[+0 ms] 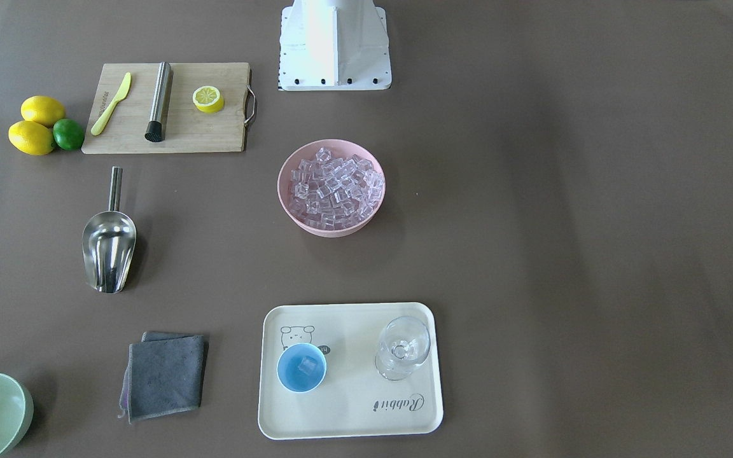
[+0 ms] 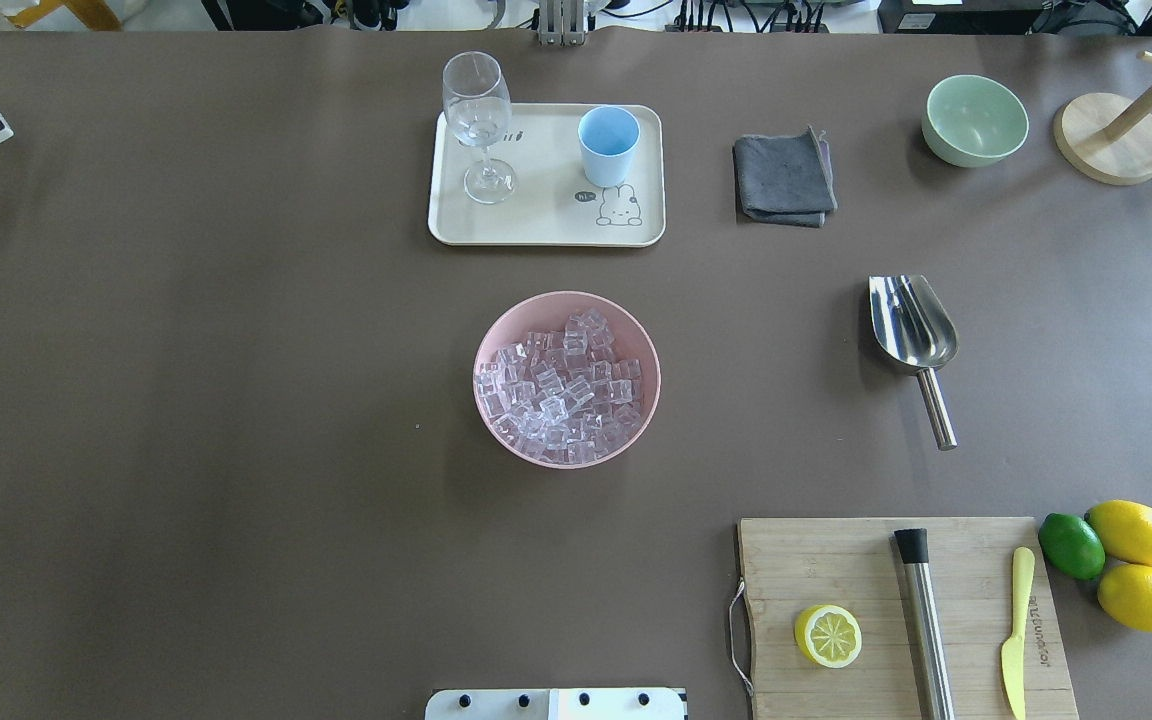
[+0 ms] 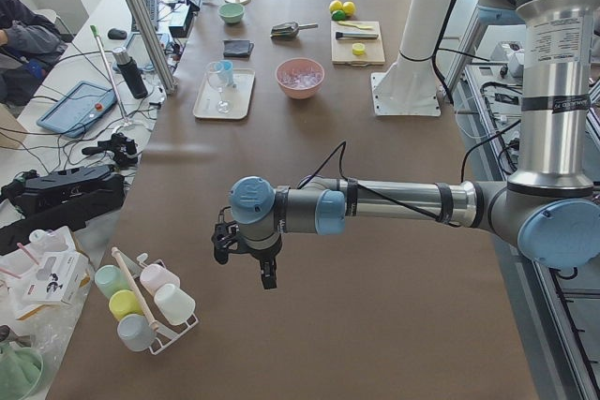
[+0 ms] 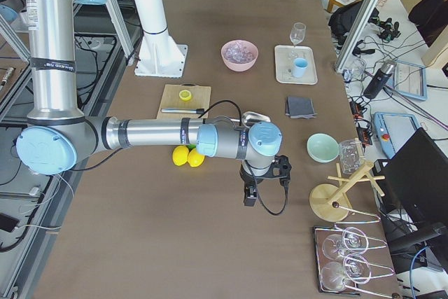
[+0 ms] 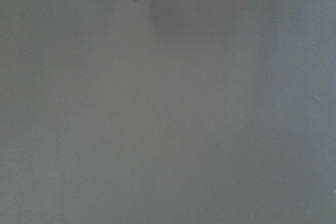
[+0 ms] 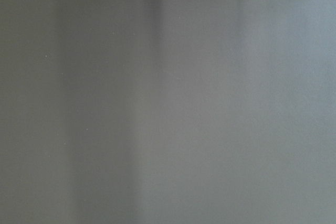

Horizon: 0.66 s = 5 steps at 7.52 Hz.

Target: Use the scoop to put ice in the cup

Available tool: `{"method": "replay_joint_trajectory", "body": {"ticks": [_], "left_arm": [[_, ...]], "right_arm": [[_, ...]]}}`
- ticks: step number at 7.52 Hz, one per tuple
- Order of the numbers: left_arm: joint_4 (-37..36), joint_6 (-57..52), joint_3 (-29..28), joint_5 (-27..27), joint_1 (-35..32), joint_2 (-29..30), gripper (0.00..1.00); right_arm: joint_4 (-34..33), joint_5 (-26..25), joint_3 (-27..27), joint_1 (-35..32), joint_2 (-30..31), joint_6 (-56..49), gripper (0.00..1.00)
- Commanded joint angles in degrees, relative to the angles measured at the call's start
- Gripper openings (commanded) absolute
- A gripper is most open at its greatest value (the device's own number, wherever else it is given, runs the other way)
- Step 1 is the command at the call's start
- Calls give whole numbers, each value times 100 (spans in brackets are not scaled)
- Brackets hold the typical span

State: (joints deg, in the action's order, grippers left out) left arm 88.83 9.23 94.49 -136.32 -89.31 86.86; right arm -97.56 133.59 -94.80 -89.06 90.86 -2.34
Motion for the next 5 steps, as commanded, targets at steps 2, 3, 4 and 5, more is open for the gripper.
{"method": "replay_joint_trajectory", "body": {"ticks": [2, 3, 4, 5], "left_arm": [[29, -9, 114, 9, 19, -187, 98], [29, -9, 114, 9, 19, -187, 98], [29, -9, 114, 9, 19, -187, 98], [29, -9, 114, 9, 19, -178, 98]], "right_arm": [[0, 1, -4, -7, 20, 6, 100], [0, 9, -12, -7, 2, 6, 100], [0, 9, -12, -7, -15, 6, 100], [-8, 9, -4, -7, 2, 6, 100]]}}
